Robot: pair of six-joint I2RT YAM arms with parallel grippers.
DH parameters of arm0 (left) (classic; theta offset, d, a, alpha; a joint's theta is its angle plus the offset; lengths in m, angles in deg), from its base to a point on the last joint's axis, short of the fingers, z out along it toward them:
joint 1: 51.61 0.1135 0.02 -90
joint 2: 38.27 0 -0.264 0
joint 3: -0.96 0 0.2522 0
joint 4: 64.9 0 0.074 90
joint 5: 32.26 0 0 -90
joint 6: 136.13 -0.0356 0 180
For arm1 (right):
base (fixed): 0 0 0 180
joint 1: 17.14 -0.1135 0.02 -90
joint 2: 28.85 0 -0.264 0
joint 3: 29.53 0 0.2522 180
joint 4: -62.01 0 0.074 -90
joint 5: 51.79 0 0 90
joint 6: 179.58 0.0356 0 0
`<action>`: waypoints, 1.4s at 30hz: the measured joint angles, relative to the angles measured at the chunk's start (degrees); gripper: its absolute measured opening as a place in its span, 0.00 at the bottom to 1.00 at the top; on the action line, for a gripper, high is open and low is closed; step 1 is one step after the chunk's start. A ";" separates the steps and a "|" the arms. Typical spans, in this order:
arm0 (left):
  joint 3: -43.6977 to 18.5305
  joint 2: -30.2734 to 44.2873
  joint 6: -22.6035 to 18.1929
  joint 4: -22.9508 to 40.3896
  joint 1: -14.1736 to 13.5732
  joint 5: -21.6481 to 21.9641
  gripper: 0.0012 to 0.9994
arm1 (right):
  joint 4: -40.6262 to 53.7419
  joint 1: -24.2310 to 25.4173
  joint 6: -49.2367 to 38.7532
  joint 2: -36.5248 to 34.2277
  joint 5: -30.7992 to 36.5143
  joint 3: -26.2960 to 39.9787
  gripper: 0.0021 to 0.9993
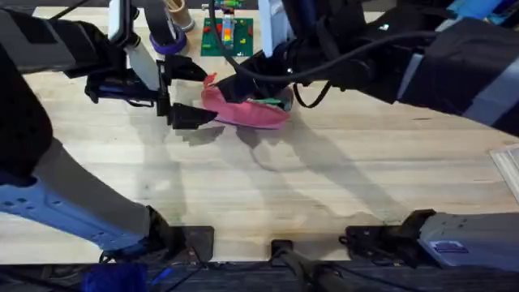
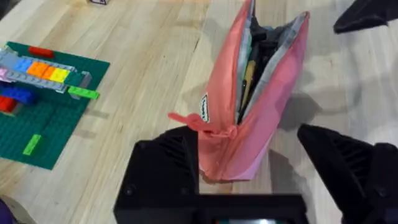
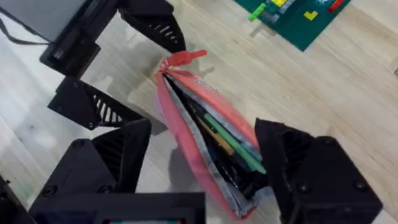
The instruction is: Unzip the bag, pick up the pens from the table one at a time and place them inside, then zip the bag closed.
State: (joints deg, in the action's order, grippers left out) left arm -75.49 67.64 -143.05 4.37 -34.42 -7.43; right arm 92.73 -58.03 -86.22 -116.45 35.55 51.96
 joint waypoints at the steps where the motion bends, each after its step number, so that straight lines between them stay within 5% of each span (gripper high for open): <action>1: 0.00 0.00 -0.02 0.02 0.00 -0.05 0.99 | 0.44 0.00 0.00 0.00 0.02 0.00 1.00; 15: 0.00 0.00 -0.02 0.04 0.10 -0.22 0.99 | -3.16 0.02 0.92 -0.02 0.02 1.10 1.00; 28: 0.00 0.02 -0.02 3.79 7.30 -4.55 0.99 | 19.90 0.02 -2.16 -11.21 -0.04 29.72 1.00; 42: 0.00 0.02 -0.02 6.51 11.39 -5.21 0.99 | 22.34 -0.22 -1.66 -16.09 -7.90 33.68 1.00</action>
State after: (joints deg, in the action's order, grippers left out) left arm -75.49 67.66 -143.08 10.88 -23.02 -12.63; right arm 115.08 -58.24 -87.88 -132.53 27.65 85.64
